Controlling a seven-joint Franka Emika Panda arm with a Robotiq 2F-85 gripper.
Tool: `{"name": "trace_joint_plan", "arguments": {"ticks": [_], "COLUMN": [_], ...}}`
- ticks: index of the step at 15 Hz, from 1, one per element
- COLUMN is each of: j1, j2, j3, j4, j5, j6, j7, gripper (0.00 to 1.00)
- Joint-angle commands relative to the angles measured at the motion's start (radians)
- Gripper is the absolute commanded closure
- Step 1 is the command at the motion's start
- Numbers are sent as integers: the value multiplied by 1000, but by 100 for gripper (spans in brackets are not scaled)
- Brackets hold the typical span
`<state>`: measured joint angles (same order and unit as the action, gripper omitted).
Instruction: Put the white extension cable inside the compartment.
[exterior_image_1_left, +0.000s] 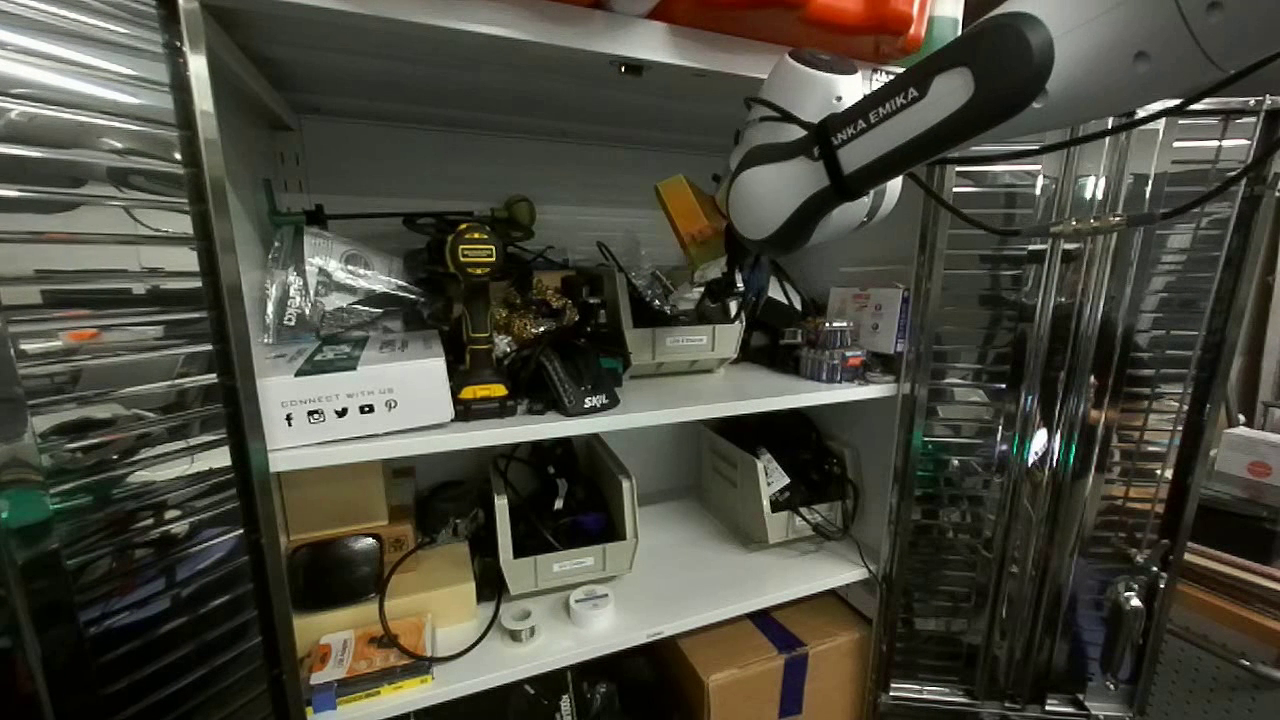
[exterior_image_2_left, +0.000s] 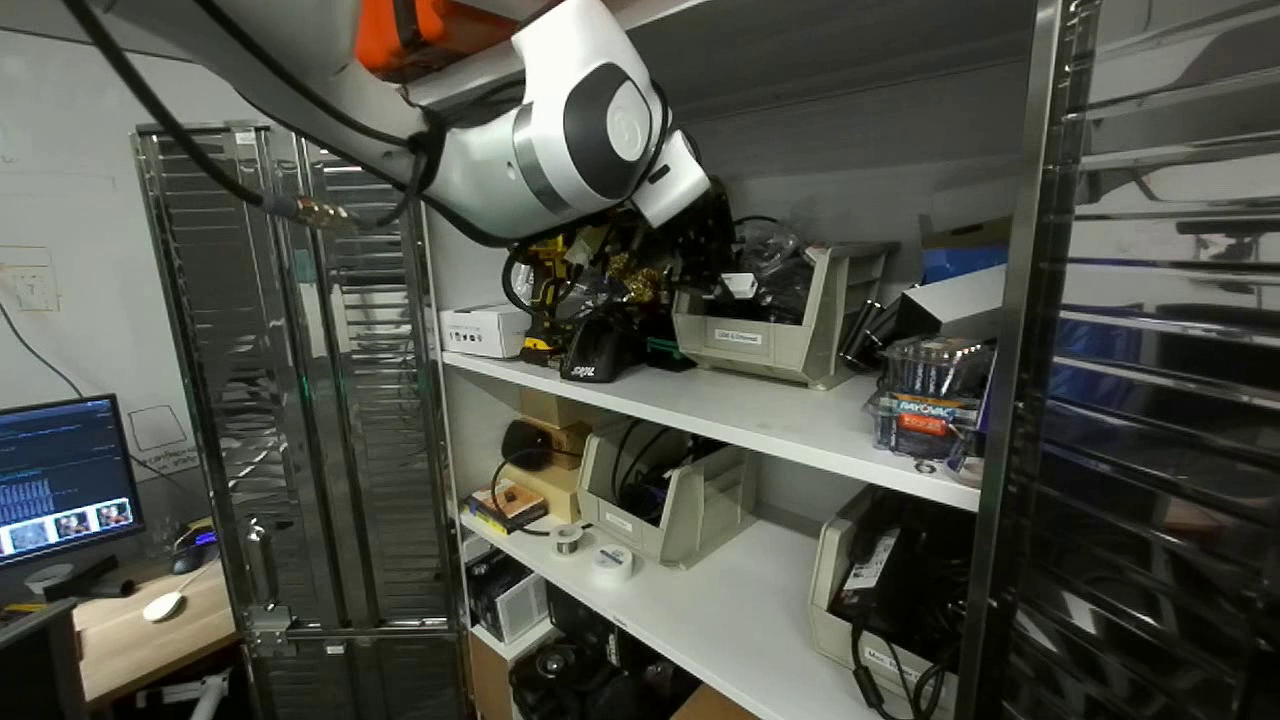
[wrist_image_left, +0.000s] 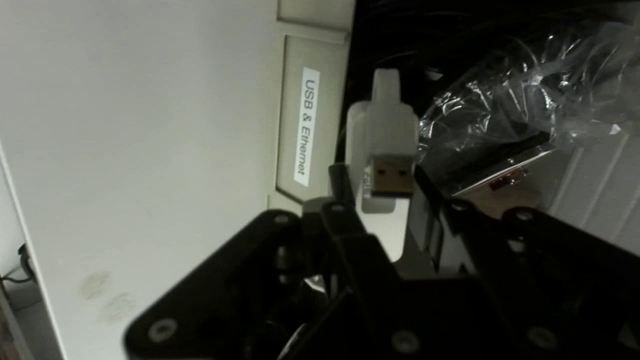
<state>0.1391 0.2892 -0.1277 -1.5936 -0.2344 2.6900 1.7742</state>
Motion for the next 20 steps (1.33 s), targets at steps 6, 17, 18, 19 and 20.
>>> {"name": "trace_joint_plan", "arguments": {"ticks": [6, 17, 18, 19, 20], "j1": [68, 18, 17, 14, 12], "j2": [234, 407, 415, 415, 414], "j3": [-83, -63, -64, -63, -63], "j4": [340, 642, 660, 673, 683], "j5": [-139, -77, -76, -73, -72], "j6": [51, -207, -210, -209, -205], "j7": [220, 98, 102, 100, 99], "gripper": [89, 22, 15, 6, 1]}}
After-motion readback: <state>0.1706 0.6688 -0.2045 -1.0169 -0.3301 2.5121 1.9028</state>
